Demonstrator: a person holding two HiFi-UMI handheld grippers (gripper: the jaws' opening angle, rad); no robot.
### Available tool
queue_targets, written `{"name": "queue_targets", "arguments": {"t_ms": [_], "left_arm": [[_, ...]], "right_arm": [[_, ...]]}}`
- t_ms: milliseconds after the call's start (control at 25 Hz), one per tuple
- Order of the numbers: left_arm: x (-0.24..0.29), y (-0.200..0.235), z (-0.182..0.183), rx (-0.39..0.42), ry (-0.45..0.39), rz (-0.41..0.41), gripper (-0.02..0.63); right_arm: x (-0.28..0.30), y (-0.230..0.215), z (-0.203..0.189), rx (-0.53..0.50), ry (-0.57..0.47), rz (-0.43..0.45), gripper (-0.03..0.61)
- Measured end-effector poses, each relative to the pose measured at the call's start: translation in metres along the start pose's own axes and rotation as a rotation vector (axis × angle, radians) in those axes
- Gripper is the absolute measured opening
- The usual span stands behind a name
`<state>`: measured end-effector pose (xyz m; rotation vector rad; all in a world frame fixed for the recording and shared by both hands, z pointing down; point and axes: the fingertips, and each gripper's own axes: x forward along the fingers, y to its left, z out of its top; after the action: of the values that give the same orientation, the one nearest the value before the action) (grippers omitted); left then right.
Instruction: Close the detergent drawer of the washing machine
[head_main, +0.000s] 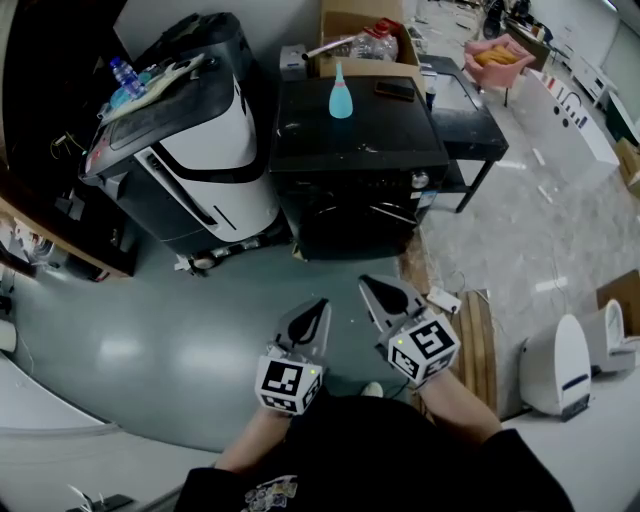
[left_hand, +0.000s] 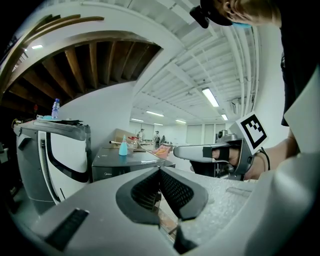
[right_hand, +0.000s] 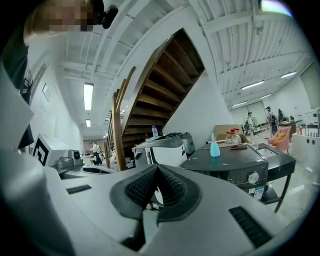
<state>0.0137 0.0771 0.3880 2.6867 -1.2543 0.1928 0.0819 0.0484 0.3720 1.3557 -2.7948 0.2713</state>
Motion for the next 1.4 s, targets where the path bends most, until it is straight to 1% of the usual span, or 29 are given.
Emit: {"name": "queue_targets", "arguments": {"t_ms": [280,560,920,1120,1280,1400], "left_arm": [[-0.009,-0.031,-0.006,0.001,-0.010,0.013,0.003],[-0.019,-0.046,-0.009,0.010,-0.012,0.024,0.003],[-0.031,-0.050,-0.009,0.014,-0.006,0.046,0.003],[-0.029,-0.054,-0.011,0.021,-0.011,0.036,0.003],[-0.028,-0.056,-0.010,0.014,0.011,0.040,0.003],[-0.027,-0.058,-0.007,0.028,-0.008,0.035,0.003]], "right_arm": [[-0.031,0.004,-0.009,0.006,0.012,0.018,-0.002],[-0.047,0.014,-0.012,0.010,0.012,0.037,-0.003],[-0.052,0.024,-0.013,0.017,-0.005,0.062,-0.003],[-0.055,0.024,-0.013,0.024,0.001,0.062,-0.002],[-0.057,0.023,-0.010,0.023,0.003,0.060,-0.003],[-0.059,0.022,-0.007,0.019,-0.002,0.061,-0.003]]}}
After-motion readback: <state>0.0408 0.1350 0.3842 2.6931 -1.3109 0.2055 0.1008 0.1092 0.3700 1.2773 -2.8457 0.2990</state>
